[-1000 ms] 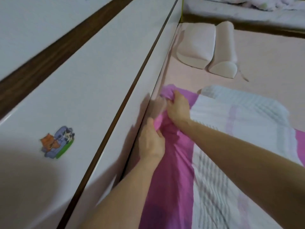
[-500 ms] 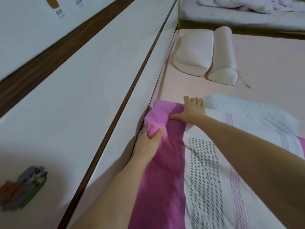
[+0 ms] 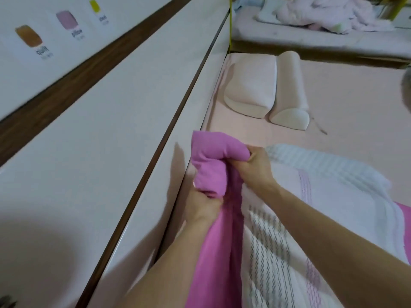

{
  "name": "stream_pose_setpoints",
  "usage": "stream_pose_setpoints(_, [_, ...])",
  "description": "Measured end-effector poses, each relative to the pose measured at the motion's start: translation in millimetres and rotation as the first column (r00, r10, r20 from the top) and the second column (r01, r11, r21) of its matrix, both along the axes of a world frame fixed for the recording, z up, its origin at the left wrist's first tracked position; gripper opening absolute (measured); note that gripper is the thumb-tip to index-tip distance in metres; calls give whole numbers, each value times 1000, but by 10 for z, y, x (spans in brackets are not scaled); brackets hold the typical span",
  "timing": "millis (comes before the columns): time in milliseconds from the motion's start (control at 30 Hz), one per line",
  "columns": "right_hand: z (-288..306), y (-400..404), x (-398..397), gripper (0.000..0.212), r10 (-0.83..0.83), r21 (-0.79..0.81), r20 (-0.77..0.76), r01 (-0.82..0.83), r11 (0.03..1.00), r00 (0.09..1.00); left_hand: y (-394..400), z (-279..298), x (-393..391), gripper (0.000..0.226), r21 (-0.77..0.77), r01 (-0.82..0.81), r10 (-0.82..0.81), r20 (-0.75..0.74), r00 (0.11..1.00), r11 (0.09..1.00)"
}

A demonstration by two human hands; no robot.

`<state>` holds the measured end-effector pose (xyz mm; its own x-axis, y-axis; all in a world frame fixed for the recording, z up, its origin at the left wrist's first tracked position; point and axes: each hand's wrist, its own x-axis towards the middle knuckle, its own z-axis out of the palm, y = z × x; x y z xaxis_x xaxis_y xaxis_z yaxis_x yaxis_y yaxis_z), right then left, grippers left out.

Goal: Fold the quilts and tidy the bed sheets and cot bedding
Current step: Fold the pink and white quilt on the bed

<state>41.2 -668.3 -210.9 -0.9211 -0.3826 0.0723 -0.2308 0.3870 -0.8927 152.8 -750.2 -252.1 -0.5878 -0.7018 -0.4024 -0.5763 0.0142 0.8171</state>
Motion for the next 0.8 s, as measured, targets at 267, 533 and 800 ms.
stream_pose_setpoints(267, [-306, -213, -495, 58, 314, 709, -228, -64, 702, 922, -187, -195, -284, 64, -387, 181, -60, 304, 951, 904])
stream_pose_setpoints(533, [-768, 429, -644, 110, 254, 836, -255, 81, 542, 933, 266, -364, 214, 60, -915, 276, -300, 185, 936, 295])
stream_pose_setpoints(800, [87, 763, -8, 52, 288, 768, -189, -42, 639, 939, 458, -163, 704, 69, -451, 744, -487, 566, 665, 492])
